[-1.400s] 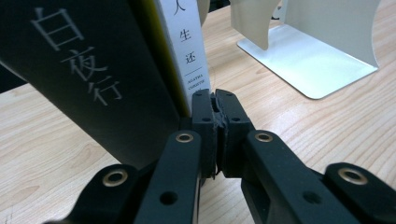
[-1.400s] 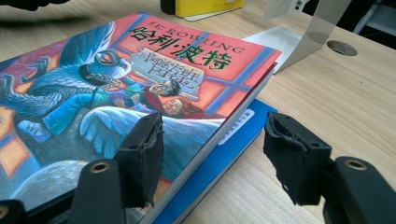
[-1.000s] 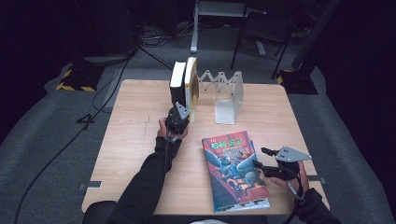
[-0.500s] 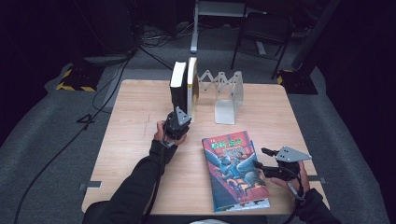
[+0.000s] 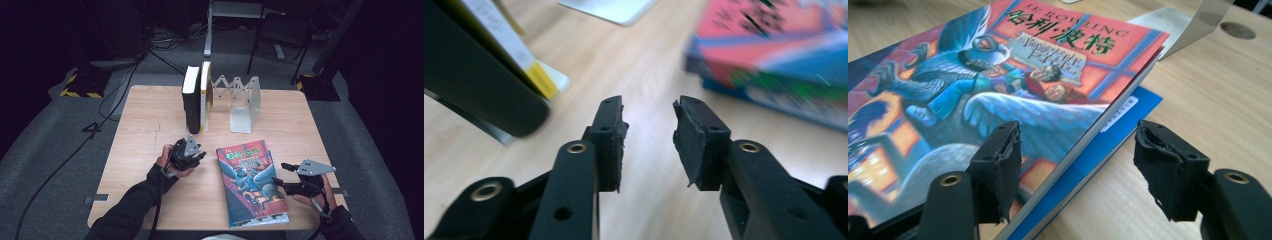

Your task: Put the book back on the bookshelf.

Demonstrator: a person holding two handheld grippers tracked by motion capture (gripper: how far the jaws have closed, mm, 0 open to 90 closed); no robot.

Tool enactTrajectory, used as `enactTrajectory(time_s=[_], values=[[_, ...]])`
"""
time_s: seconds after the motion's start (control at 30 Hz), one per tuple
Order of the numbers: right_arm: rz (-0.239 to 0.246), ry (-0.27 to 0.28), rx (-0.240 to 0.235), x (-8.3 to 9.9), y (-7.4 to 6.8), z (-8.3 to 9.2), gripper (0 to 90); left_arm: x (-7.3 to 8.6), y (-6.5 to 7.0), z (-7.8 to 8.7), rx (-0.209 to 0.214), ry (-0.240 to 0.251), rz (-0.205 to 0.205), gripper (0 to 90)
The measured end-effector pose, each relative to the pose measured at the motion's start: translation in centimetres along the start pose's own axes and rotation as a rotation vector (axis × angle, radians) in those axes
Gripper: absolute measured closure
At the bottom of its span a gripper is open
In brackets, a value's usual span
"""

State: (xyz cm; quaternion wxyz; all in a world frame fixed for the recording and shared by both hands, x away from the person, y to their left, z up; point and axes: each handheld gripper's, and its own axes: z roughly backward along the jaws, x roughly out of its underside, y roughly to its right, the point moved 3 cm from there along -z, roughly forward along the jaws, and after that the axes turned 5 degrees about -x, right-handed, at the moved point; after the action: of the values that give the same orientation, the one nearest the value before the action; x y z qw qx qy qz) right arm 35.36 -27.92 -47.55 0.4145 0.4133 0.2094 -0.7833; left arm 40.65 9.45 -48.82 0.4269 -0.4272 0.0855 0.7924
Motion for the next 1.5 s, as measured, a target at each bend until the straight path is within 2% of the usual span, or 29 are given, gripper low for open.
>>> enactTrajectory(time_s=[0.2, 0.23, 0.27, 0.33, 0.47, 0.53, 0.63, 0.67, 0.7, 0.73, 0.9, 0.97, 1.07, 1.17, 1.2, 1.27, 1.3, 1.37, 1.5], values=[[-0.013, -0.034, -0.043, 0.3, -0.8, 0.8, 30.8, 2.0, 1.9, 1.5, 0.096, -0.049, -0.060, 55.3], [-0.013, -0.053, -0.067, 0.5, -1.1, 1.1, 30.0, 2.7, 2.4, 1.8, 0.116, -0.073, -0.080, 53.0], [-0.013, -0.053, -0.067, 0.5, -1.1, 1.1, 30.0, 2.7, 2.4, 1.8, 0.116, -0.073, -0.080, 51.0], [-0.010, -0.074, -0.087, 0.7, -1.6, 1.5, 29.2, 3.4, 2.7, 2.1, 0.127, -0.104, -0.100, 49.0], [-0.002, -0.123, -0.124, 1.3, -2.6, 2.8, 29.1, 4.4, 2.9, 2.5, 0.153, -0.128, -0.087, 45.2], [0.017, -0.158, -0.117, 1.7, -3.1, 3.7, 29.6, 4.8, 3.0, 2.5, 0.160, -0.129, -0.077, 44.1], [0.017, -0.163, -0.142, 2.2, -3.8, 5.3, 34.9, 4.9, 2.9, 2.5, 0.178, -0.119, -0.074, 43.5], [0.027, -0.171, -0.145, 2.5, -4.1, 5.7, 37.9, 5.0, 2.8, 2.4, 0.193, -0.118, -0.061, 42.2], [0.035, -0.179, -0.150, 2.9, -4.3, 5.9, 41.2, 5.0, 2.7, 2.4, 0.189, -0.121, -0.047, 41.1], [0.035, -0.179, -0.150, 2.9, -4.3, 5.9, 41.2, 5.0, 2.7, 2.4, 0.189, -0.121, -0.047, 37.9], [0.040, -0.216, -0.151, 4.0, -4.8, 5.8, 53.1, 5.2, 2.3, 2.0, 0.209, -0.109, -0.008, 33.6], [0.055, -0.216, -0.170, 4.0, -5.0, 5.9, 58.7, 5.3, 2.2, 2.0, 0.216, -0.103, 0.001, 33.7], [0.060, -0.230, -0.163, 4.2, -4.9, 6.0, 61.3, 5.3, 2.2, 1.9, 0.224, -0.100, 0.010, 33.7], [0.045, -0.214, -0.156, 4.2, -4.6, 6.2, 58.6, 5.3, 2.2, 1.8, 0.226, -0.096, 0.015, 33.7], [0.018, -0.165, -0.141, 3.6, -4.1, 6.5, 56.4, 5.3, 2.2, 1.8, 0.227, -0.097, 0.023, 33.6], [0.010, -0.150, -0.143, 3.2, -4.0, 6.5, 54.9, 5.3, 2.2, 1.7, 0.230, -0.092, 0.021, 33.6], [-0.017, -0.118, -0.143, 2.2, -3.5, 6.2, 51.5, 5.2, 2.3, 1.6, 0.231, -0.089, 0.022, 33.6], [-0.022, -0.119, -0.141, 1.9, -3.4, 5.9, 49.5, 5.2, 2.3, 1.6, 0.232, -0.089, 0.021, 33.6], [-0.033, -0.144, -0.178, 0.6, -2.7, 4.0, 43.5, 5.2, 2.3, 1.5, 0.228, -0.090, 0.027, 32.3]])
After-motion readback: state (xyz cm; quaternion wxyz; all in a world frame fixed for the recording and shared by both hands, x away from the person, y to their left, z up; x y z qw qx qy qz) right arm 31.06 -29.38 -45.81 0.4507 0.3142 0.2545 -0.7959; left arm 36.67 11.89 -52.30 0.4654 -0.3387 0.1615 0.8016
